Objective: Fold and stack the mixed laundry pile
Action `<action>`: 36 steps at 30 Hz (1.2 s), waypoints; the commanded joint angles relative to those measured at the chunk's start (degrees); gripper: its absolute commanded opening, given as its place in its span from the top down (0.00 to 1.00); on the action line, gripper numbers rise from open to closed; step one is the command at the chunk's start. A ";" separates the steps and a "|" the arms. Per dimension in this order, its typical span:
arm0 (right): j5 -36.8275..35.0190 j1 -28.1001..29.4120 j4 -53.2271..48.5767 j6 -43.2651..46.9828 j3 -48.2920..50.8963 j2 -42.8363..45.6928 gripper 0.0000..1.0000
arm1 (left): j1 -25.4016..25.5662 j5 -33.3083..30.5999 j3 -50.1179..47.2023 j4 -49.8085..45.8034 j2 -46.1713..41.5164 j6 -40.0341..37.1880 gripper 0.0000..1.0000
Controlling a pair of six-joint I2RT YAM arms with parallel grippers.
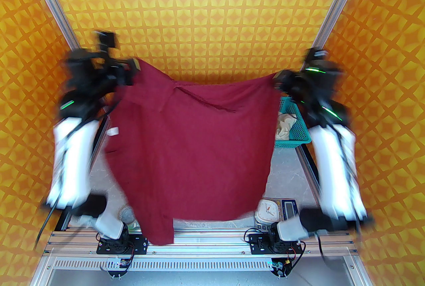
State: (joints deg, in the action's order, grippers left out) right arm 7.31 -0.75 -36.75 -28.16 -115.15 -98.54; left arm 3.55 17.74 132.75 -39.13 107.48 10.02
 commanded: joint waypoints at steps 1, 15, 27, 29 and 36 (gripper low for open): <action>-0.54 0.47 2.34 1.28 -1.85 -12.25 0.97 | -3.25 -0.15 5.80 -0.91 15.66 2.38 0.68; -4.15 3.05 -0.83 4.54 1.57 -22.32 0.30 | -4.23 1.73 -12.72 3.32 15.09 5.27 0.29; 1.75 6.55 2.06 1.45 42.18 2.00 0.33 | -6.39 -12.51 -60.65 -1.40 -17.73 10.74 0.20; 3.14 6.55 1.75 0.80 46.26 4.11 0.34 | -8.87 -12.53 -66.78 -1.59 -21.02 13.01 0.16; 7.48 7.91 5.65 -1.94 57.01 6.83 0.36 | -11.84 -12.29 -82.47 0.70 -28.31 18.33 0.10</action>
State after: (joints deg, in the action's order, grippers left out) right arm 11.53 6.39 -34.46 -27.86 -60.51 -93.17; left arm -8.43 6.48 52.23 -39.44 80.99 25.23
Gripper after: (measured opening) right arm 0.643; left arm 0.899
